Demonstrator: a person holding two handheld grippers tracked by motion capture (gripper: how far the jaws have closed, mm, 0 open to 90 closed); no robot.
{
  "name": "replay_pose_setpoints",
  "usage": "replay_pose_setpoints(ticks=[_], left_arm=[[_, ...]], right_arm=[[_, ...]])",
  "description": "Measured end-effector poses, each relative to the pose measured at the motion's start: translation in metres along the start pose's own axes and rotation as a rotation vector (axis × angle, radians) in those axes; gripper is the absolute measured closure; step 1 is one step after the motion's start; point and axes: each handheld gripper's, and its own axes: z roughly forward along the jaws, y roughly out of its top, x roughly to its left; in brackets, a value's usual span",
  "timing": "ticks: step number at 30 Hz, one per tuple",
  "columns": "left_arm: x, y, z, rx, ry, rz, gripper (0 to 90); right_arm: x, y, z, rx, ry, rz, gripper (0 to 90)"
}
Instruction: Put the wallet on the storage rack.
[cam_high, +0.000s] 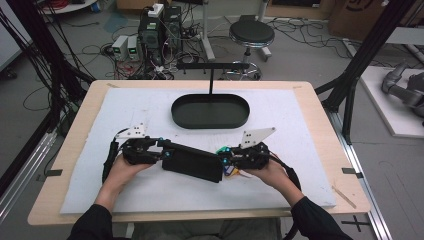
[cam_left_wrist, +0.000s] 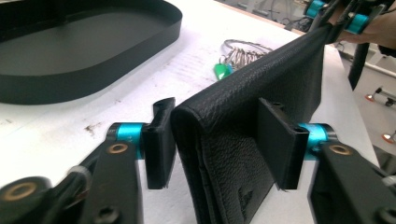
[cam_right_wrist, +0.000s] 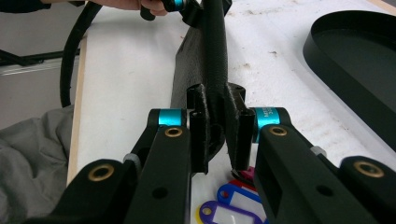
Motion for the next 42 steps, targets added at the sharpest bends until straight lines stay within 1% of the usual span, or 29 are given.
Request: replay_pose_setpoints(ticks=[2,3,7,9,10,13,14,15,16,17,18,19,22,27,29,35,37,40,42], left_arm=[[0.0,0.0,-0.002,-0.002,-0.007,-0.007,54.7],[0.0,-0.001,-0.003,-0.013,-0.007,-0.007,57.0],[-0.001,-0.002,-0.008,-0.043,-0.027,0.006,66.5],[-0.002,-0.002,-0.011,-0.067,-0.043,0.012,70.3],[-0.003,-0.002,-0.012,-0.073,-0.05,0.015,72.3],[-0.008,0.001,-0.015,-0.093,-0.059,0.043,73.7],[-0.01,0.002,-0.016,-0.102,-0.054,0.046,74.1],[-0.012,0.003,-0.017,-0.111,-0.055,0.053,74.9],[-0.013,0.004,-0.018,-0.124,-0.05,0.054,74.9],[-0.015,0.005,-0.02,-0.134,-0.043,0.064,75.2],[-0.016,0.005,-0.02,-0.141,-0.037,0.067,75.5],[-0.017,0.006,-0.022,-0.15,-0.032,0.074,75.7],[-0.019,0.009,-0.023,-0.16,-0.028,0.083,76.1],[-0.023,0.015,-0.027,-0.197,-0.028,0.092,76.2],[-0.025,0.018,-0.028,-0.211,-0.029,0.102,76.2],[-0.028,0.026,-0.029,-0.257,-0.014,0.106,76.2],[-0.029,0.029,-0.028,-0.269,-0.005,0.105,76.2],[-0.029,0.032,-0.027,-0.284,0.014,0.107,76.2],[-0.029,0.035,-0.025,-0.292,0.027,0.108,76.2]], right_arm=[[-0.001,-0.001,-0.001,0.002,0.003,0.004,82.1],[-0.001,-0.001,-0.001,0.001,0.004,0.011,81.9],[-0.003,-0.002,-0.002,0.0,0.006,0.019,80.0],[-0.004,-0.003,-0.002,0.003,0.002,0.025,77.4],[-0.005,-0.004,-0.003,0.0,0.004,0.033,74.0],[-0.007,-0.004,-0.004,-0.007,0.006,0.036,71.6],[-0.007,-0.004,-0.005,-0.012,0.007,0.035,67.4],[-0.01,-0.004,-0.009,-0.042,-0.002,0.042,62.8],[-0.01,-0.004,-0.009,-0.042,-0.002,0.042,62.8],[-0.01,-0.004,-0.011,-0.05,0.002,0.055,61.9],[-0.012,-0.004,-0.013,-0.064,-0.016,0.047,58.5],[-0.013,-0.004,-0.015,-0.066,-0.02,0.057,57.9],[-0.017,-0.006,-0.021,-0.086,-0.049,0.071,57.5],[-0.023,-0.009,-0.029,-0.106,-0.078,0.094,57.2],[-0.025,-0.01,-0.032,-0.111,-0.097,0.105,57.2],[-0.031,-0.014,-0.045,-0.133,-0.159,0.131,57.6],[-0.033,-0.016,-0.051,-0.144,-0.191,0.147,57.7],[-0.039,-0.021,-0.063,-0.164,-0.254,0.173,57.5],[-0.043,-0.025,-0.07,-0.175,-0.282,0.189,57.5]])
